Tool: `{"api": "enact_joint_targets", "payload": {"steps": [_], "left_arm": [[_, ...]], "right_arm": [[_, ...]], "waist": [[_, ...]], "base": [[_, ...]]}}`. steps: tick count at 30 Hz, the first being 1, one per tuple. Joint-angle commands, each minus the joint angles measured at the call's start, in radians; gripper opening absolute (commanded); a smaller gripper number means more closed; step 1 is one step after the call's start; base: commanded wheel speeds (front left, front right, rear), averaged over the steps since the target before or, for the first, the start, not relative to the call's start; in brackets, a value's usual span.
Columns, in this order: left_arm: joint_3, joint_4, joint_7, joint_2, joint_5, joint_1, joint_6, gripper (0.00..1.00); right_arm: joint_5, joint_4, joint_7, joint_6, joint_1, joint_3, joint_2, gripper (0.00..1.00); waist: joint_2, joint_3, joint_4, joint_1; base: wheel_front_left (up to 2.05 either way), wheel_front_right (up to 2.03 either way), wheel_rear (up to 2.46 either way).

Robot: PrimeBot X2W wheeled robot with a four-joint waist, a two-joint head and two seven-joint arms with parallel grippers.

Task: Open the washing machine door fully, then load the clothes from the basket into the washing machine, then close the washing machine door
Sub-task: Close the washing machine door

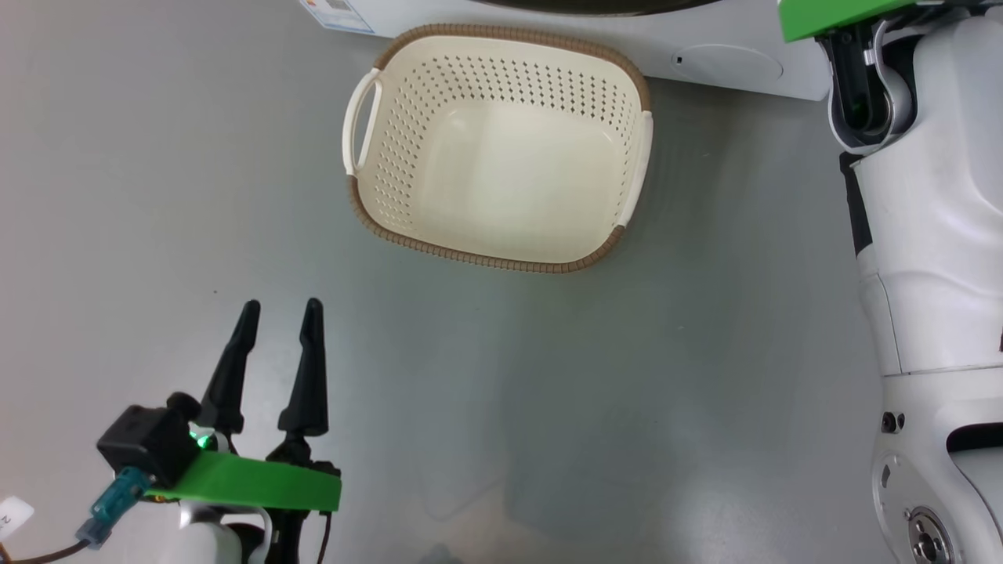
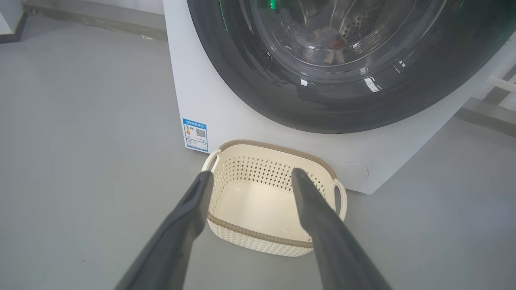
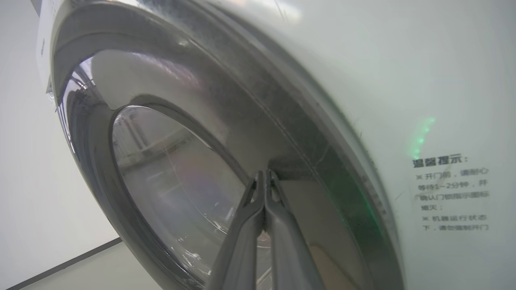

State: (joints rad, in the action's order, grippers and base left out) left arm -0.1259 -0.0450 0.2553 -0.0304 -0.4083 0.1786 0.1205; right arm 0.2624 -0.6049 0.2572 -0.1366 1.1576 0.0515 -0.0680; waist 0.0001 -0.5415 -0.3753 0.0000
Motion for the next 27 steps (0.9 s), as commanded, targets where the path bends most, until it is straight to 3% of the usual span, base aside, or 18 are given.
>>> {"api": "enact_joint_targets", "payload": {"steps": [1, 16, 27], "left_arm": [[0.028, 0.015, 0.006, -0.02, -0.007, 0.019, 0.004, 1.0], [0.071, 0.008, 0.006, -0.02, 0.008, 0.008, 0.006, 1.0], [0.12, 0.011, 0.006, -0.02, 0.049, -0.017, 0.008, 1.0]], "right_arm": [[0.004, 0.021, 0.005, 0.006, 0.052, -0.002, 0.018, 0.0], [0.131, 0.055, 0.005, 0.006, -0.157, -0.226, 0.018, 0.0], [0.214, 0.145, 0.005, 0.006, -0.417, -0.271, -0.005, 0.0]], "waist": [[-0.0001, -0.004, 0.005, 0.0], [-0.0001, 0.07, 0.075, 0.0], [-0.0001, 0.15, 0.15, 0.0]], "base": [[0.0, 0.0, 0.0], [0.0, 0.0, 0.0], [0.0, 0.0, 0.0]]}}
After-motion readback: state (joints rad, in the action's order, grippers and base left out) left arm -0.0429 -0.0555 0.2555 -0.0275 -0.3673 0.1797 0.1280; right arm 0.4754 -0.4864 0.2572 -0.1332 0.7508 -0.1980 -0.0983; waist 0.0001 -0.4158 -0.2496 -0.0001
